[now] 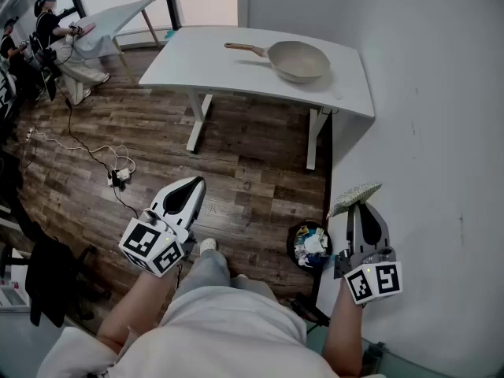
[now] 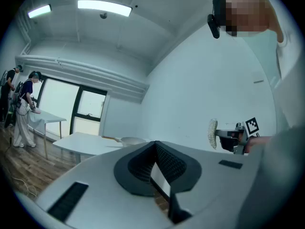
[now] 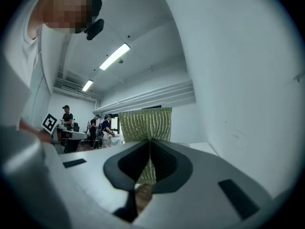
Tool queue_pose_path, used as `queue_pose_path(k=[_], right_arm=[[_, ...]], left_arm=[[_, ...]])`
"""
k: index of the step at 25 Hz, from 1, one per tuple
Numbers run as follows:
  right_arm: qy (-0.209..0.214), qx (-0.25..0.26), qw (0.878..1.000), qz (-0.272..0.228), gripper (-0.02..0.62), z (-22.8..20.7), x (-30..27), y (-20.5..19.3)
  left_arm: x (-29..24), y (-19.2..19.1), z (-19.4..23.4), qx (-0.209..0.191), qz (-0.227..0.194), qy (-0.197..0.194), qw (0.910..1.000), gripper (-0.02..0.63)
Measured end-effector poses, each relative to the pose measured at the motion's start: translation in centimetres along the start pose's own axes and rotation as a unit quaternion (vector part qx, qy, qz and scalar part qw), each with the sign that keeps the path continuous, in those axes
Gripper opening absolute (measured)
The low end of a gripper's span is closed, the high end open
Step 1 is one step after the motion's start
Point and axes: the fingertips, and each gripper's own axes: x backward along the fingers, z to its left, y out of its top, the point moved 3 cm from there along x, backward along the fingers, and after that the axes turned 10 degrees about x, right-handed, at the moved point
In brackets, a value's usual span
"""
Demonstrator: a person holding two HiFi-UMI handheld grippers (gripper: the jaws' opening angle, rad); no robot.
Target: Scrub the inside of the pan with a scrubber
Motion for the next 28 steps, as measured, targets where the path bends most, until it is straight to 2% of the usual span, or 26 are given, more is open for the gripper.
queue_pose_path(k=[17, 28], right_arm=[[0.006, -0.003, 1.000, -0.003, 0.026, 0.1, -0.3, 0.3], [0.019, -0.004, 1.000, -0.004, 0.026, -1.1, -5.4, 0.1]], left_arm=[[-1.2, 0.3, 0.3, -0.011, -0.007, -0.001, 0.9999, 0.011], [-6.4, 1.3, 3.4, -0.006, -0.021, -0.003, 0.9997, 0.011]])
